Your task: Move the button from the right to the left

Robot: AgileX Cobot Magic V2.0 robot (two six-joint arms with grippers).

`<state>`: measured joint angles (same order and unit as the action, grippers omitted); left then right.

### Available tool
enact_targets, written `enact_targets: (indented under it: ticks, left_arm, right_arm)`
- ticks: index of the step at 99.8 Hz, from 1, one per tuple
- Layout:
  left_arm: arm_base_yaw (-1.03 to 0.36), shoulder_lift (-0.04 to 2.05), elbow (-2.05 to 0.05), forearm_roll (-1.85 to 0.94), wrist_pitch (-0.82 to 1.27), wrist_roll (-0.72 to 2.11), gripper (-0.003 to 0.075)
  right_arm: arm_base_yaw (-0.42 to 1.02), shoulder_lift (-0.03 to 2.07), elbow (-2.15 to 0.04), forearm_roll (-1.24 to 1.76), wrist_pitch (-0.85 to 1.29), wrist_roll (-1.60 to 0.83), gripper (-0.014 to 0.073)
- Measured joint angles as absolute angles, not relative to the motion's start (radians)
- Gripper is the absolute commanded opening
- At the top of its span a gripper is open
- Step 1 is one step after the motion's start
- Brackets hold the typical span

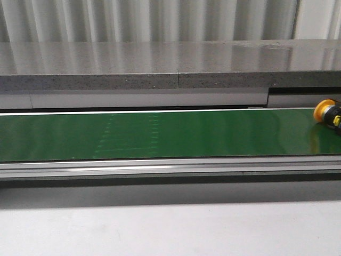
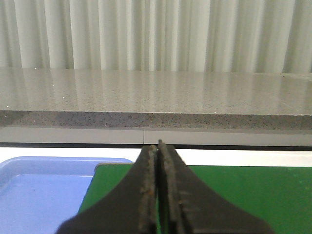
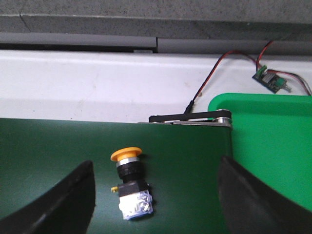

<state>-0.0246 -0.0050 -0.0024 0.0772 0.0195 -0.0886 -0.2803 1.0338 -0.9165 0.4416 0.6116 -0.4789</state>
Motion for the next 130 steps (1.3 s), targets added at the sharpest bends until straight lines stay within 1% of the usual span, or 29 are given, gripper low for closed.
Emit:
enact_targets:
  ticks: [43, 50, 56, 59, 66, 69, 70, 71, 73, 76, 77, 78, 85, 89, 130]
  left_arm:
    - [-0.025, -0.005, -0.002, 0.077, 0.020, -0.089, -0.0020]
    - [-0.025, -0.005, -0.002, 0.077, 0.020, -0.089, -0.0020]
    - [-0.025, -0.005, -0.002, 0.077, 0.020, -0.089, -0.0020]
    - [-0.025, -0.005, -0.002, 0.077, 0.020, -0.089, -0.0020]
    - [-0.025, -0.005, -0.002, 0.077, 0.020, -0.089, -0.0020]
    - [-0.025, -0.005, -0.002, 0.077, 0.020, -0.089, -0.0020]
    - [-0.025, -0.005, -0.002, 0.077, 0.020, -0.089, -0.0020]
    - [-0.025, -0.005, -0.002, 0.077, 0.020, -0.089, -0.0020]
    - [-0.025, -0.005, -0.002, 0.077, 0.020, -0.089, -0.0020]
    - [-0.025, -0.005, -0.002, 0.077, 0.020, -0.089, -0.0020]
    - [-0.025, -0.005, -0.002, 0.077, 0.020, -0.089, -0.0020]
    - [-0.025, -0.005, -0.002, 0.077, 0.020, -0.089, -0.0020]
    - [-0.025, -0.005, -0.002, 0.077, 0.020, -0.089, -0.0020]
    - [-0.025, -0.005, -0.002, 0.077, 0.020, -0.089, -0.0020]
    - [-0.025, -0.005, -0.002, 0.077, 0.020, -0.089, -0.0020]
  right_arm:
    - [-0.280, 0.578, -0.559, 0.434, 0.591, -0.487, 0.0529]
    - [-0.280, 0.515, -0.518, 0.432, 0.591, -0.487, 0.0508]
    - [-0.280, 0.469, -0.487, 0.432, 0.593, -0.487, 0.0462]
    - [-0.280, 0.453, -0.474, 0.432, 0.594, -0.487, 0.0418]
    - [-0.280, 0.423, -0.448, 0.431, 0.604, -0.487, 0.0302]
    - [-0.280, 0.415, -0.442, 0.430, 0.606, -0.487, 0.0238]
    - [-0.280, 0.412, -0.438, 0.430, 0.608, -0.487, 0.0238]
    - [-0.280, 0.411, -0.436, 0.430, 0.609, -0.487, 0.0199]
    - [-0.280, 0.407, -0.434, 0.430, 0.611, -0.490, 0.0174]
    - [-0.280, 0.405, -0.432, 0.430, 0.615, -0.490, 0.0113]
    - [-0.280, 0.405, -0.430, 0.430, 0.615, -0.490, 0.0113]
    - [-0.280, 0.405, -0.431, 0.430, 0.615, -0.490, 0.0078]
    - [-0.280, 0.405, -0.429, 0.430, 0.615, -0.490, -0.0027]
    - [-0.280, 0.405, -0.429, 0.430, 0.615, -0.490, -0.0069]
    - [-0.280, 0.405, -0.429, 0.464, 0.617, -0.490, -0.0067]
